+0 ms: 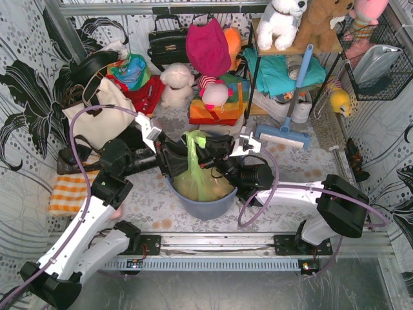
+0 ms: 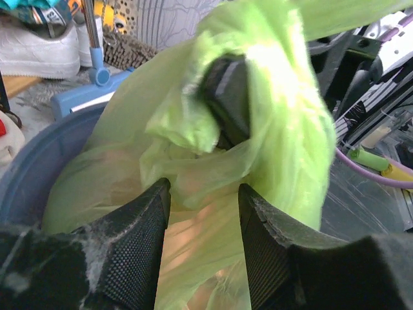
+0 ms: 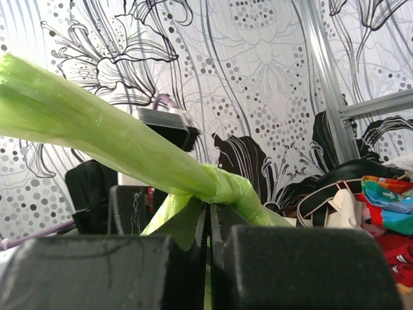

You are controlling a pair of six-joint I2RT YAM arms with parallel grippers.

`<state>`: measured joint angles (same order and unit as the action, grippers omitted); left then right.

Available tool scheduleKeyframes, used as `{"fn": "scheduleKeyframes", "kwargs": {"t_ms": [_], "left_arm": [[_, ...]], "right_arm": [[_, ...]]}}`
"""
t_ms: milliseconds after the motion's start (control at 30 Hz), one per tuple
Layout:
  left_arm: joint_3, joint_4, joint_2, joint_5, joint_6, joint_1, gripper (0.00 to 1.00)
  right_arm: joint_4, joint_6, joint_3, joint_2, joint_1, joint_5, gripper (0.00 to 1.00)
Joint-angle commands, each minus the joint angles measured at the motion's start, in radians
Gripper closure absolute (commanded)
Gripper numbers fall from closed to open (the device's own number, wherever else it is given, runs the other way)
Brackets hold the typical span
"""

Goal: Tie the trash bag

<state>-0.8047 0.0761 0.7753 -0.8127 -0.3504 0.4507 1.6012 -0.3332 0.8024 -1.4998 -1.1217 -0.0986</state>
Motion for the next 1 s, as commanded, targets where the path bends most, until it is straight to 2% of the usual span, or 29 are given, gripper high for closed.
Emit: {"fn": "scheduleKeyframes", "kwargs": {"t_ms": [0, 200, 300, 467, 600, 800, 967], "left_arm": [[0.021, 0.028, 0.017, -0.017, -0.003, -0.001, 0.46], [0.018, 0.022, 0.047, -0.002, 0.006, 0.0, 0.46], [-0.008, -0.039, 0.037, 0.03, 0.047, 0.0, 0.46], [-0.076, -0.147, -0.045, 0.166, 0.11, -0.001, 0.42], [-0.092, -0.136, -0.111, 0.254, 0.106, -0.001, 0.42], [-0.096, -0.118, -0.14, 0.296, 0.115, -0.001, 0.46], [-0.12, -0.127, -0.095, 0.312, 0.145, 0.0, 0.51]], "right_arm": [[0.074, -0.044, 0.008, -0.038, -0.008, 0.058, 1.0], [0.096, -0.079, 0.025, -0.055, -0.008, 0.111, 1.0], [0.096, -0.08, 0.028, -0.058, -0.008, 0.112, 1.0], [0.095, -0.07, 0.014, -0.048, -0.008, 0.099, 1.0], [0.095, -0.071, 0.015, -0.048, -0.008, 0.099, 1.0], [0.095, -0.072, 0.014, -0.045, -0.009, 0.101, 1.0], [0.097, -0.073, 0.009, -0.041, -0.008, 0.102, 1.0]]}}
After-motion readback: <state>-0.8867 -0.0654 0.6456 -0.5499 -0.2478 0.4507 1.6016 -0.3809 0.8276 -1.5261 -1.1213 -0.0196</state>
